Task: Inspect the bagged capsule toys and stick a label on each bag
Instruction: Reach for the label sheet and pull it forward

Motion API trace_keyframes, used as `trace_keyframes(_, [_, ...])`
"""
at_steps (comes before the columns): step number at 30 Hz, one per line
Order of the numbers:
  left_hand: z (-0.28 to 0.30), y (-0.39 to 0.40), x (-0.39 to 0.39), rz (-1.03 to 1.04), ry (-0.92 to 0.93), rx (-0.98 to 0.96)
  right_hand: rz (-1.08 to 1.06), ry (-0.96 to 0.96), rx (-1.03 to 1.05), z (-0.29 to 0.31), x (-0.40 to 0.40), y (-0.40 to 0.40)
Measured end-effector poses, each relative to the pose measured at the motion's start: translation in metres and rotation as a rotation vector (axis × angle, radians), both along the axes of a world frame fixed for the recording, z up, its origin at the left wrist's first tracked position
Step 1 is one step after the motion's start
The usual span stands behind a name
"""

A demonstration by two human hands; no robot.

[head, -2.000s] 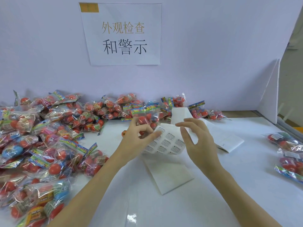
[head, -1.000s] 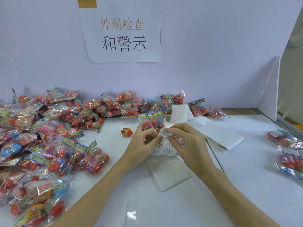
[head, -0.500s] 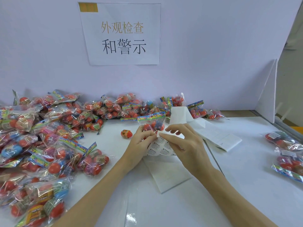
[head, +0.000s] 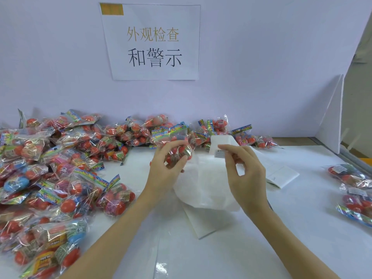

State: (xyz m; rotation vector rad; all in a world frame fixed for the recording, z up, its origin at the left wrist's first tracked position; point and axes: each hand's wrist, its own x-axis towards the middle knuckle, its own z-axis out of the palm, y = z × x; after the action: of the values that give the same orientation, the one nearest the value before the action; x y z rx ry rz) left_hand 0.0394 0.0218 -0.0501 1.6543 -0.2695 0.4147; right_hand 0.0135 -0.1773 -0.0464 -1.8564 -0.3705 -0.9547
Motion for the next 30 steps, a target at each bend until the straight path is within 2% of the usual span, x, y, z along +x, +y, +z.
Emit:
trace_keyframes(4, [0.008,0.006,0.000,-0.057,-0.002,-0.087,0.088,0.097,0.101,0.004,0.000,-0.002])
trace_keyframes(8, [0.016,0.002,-0.006,-0.114,-0.047,-0.095,0.214,0.188,0.156,0.006,-0.003,-0.001])
trace_keyframes(12, [0.029,0.001,-0.012,-0.134,-0.147,-0.032,0.271,0.212,0.188,0.007,-0.006,0.003])
trace_keyframes(20, [0.023,-0.011,-0.018,-0.247,-0.152,0.166,0.324,0.207,0.167,0.010,-0.009,0.005])
trace_keyframes(30, [0.024,-0.008,-0.019,-0.332,-0.083,0.184,0.350,0.239,0.129,0.007,-0.008,0.005])
